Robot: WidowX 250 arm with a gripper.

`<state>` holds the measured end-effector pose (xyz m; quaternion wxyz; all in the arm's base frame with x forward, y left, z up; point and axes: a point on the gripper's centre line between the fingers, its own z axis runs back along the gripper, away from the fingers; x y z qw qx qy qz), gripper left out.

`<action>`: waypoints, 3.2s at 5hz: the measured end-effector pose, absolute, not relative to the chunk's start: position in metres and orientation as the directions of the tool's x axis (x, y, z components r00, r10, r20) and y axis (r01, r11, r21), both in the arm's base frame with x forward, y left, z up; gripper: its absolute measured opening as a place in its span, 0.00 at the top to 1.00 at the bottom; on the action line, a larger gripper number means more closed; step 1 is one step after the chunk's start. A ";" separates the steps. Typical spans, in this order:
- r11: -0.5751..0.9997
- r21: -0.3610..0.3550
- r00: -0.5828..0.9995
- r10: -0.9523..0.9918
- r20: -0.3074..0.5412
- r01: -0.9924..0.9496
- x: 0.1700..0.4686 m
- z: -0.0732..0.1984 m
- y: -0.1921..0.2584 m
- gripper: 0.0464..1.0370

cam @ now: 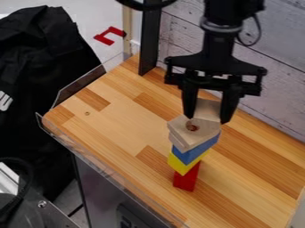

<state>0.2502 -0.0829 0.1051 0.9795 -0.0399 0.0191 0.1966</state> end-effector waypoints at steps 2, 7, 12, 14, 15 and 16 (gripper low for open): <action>0.959 -0.057 0.958 0.274 -0.084 -0.279 0.251 0.092 -0.116 0.48; 0.996 -0.049 0.974 0.060 -0.218 -0.072 0.252 0.022 -0.170 0.48; 0.992 -0.012 0.979 0.124 -0.163 -0.127 0.260 -0.030 -0.169 0.48; 0.991 -0.025 0.979 0.124 -0.164 -0.130 0.264 -0.033 -0.167 0.41; 0.991 -0.009 0.975 0.132 -0.178 -0.136 0.256 -0.029 -0.161 0.14; 0.988 -0.078 0.990 0.126 -0.059 -0.130 0.259 0.016 -0.163 0.04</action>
